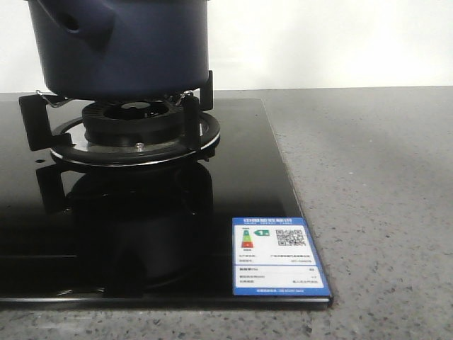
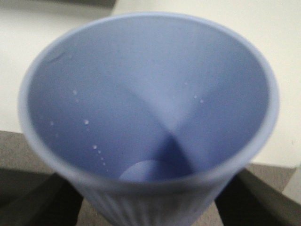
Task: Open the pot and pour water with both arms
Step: 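Lower the cup onto the counter and open the right gripper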
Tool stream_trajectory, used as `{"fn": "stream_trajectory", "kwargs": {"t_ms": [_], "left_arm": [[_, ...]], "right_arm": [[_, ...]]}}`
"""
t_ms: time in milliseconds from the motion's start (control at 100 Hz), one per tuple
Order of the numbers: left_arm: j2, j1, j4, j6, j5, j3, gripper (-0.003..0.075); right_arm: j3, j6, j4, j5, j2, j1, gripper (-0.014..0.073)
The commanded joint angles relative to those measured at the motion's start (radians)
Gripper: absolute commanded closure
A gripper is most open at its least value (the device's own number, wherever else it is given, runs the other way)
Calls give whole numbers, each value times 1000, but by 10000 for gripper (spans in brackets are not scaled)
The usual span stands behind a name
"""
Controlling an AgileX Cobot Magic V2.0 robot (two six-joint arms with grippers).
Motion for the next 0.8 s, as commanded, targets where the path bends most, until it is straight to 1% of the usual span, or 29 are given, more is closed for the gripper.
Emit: {"fn": "stream_trajectory", "kwargs": {"t_ms": [0,140,260,450,640,710,790], "left_arm": [[-24,4,2,-3,-105,-38,395],[-24,4,2,-3,-103,-38,395],[-24,4,2,-3,-92,-38,395],[-24,4,2,-3,-82,-38,395],[-24,4,2,-3,-82,-38,395],[-24,4,2,-3,-82,-38,395],[-24,4,2,-3,-82,-38,395]], "right_arm": [[73,65,-58,-132,-63,-56,283],[193,83,-58,-228,-73,-127,283],[250,93,-58,-302,-40,-186,286],[269,93,-50,-466,91,-289,286],[269,88,20,-688,244,-394,286],[269,40,65,-773,292,-427,286],[269,-52,114,-852,334,-447,286]]}}
